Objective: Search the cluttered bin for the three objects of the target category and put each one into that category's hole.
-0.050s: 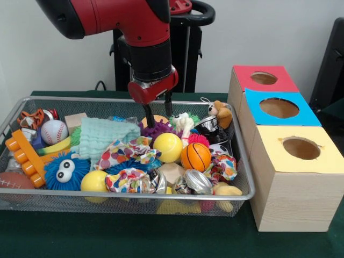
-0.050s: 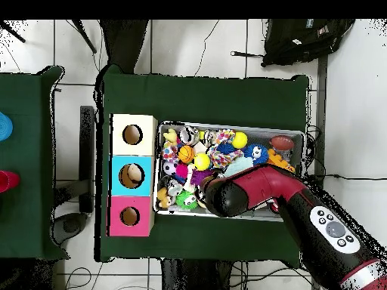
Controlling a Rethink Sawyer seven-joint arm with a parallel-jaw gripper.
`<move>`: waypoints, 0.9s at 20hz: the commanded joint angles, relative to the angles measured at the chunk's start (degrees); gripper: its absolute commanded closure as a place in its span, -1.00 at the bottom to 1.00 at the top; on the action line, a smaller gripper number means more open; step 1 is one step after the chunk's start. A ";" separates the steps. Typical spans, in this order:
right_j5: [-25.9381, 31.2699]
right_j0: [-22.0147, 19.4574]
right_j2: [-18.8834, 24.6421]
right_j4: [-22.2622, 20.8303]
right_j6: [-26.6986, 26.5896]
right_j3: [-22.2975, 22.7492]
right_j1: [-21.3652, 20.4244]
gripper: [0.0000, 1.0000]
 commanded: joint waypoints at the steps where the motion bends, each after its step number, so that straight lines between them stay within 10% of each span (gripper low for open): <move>1: 7.10 -0.21 2.77 -0.43 -20.46 -6.99 2.63 -1.00; 18: 12.91 -0.65 4.00 3.22 -22.27 -6.02 -2.68 -1.00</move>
